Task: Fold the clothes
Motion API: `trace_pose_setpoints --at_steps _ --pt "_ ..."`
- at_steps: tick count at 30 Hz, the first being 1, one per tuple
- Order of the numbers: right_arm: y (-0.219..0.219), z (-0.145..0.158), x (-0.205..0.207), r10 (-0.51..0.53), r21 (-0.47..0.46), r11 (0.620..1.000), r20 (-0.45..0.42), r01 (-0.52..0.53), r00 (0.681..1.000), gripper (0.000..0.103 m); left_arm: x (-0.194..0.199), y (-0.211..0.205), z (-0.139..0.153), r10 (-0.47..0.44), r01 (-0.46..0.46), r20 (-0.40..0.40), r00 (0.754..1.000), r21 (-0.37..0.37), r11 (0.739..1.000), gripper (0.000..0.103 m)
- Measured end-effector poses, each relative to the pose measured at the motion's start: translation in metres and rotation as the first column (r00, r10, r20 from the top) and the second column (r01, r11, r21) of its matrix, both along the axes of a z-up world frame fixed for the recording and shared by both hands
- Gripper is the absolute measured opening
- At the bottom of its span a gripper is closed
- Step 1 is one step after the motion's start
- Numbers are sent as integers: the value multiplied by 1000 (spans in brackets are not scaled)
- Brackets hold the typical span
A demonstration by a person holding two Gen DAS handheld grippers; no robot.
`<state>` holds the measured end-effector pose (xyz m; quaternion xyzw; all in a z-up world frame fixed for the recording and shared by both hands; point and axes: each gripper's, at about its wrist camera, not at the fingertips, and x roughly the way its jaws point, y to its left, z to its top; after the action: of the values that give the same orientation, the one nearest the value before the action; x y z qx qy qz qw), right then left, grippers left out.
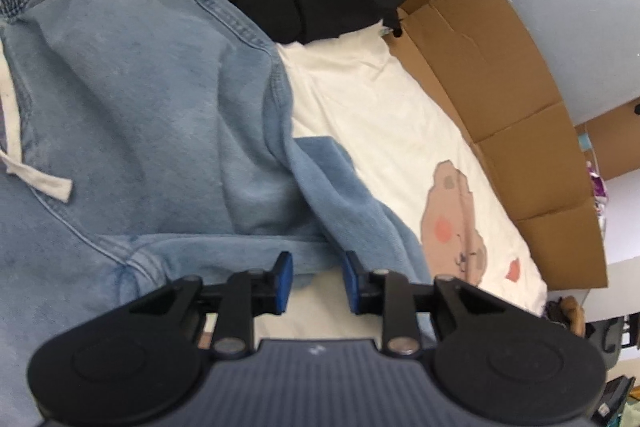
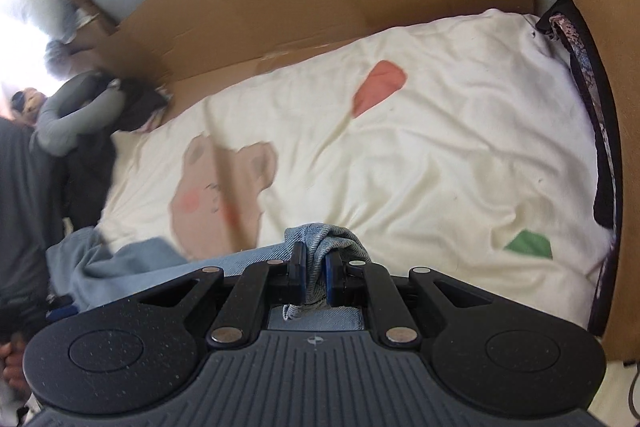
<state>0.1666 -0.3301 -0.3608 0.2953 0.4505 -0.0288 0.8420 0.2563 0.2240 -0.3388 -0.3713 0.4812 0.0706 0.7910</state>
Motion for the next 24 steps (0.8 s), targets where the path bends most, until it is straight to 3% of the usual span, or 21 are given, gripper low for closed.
trace_pose_setpoints --at_steps 7,11,14,18,24 --pt "-11 -21 21 -101 -14 995 -9 101 995 7 -2 3 -10 1 1 -47 999 29 1000 28" --pt "-11 -37 30 -164 -32 986 -43 163 986 12 -3 5 -14 -4 8 -80 997 50 999 28" --pt "-10 -33 29 -198 -46 979 -21 197 980 16 -1 8 -10 1 8 -102 995 82 997 28" --pt "-13 -16 22 -204 -51 977 46 207 978 41 4 10 0 8 8 -131 991 126 992 30" --pt "-8 3 5 -129 -55 989 117 136 985 42 13 24 30 65 -44 -163 985 127 991 31"
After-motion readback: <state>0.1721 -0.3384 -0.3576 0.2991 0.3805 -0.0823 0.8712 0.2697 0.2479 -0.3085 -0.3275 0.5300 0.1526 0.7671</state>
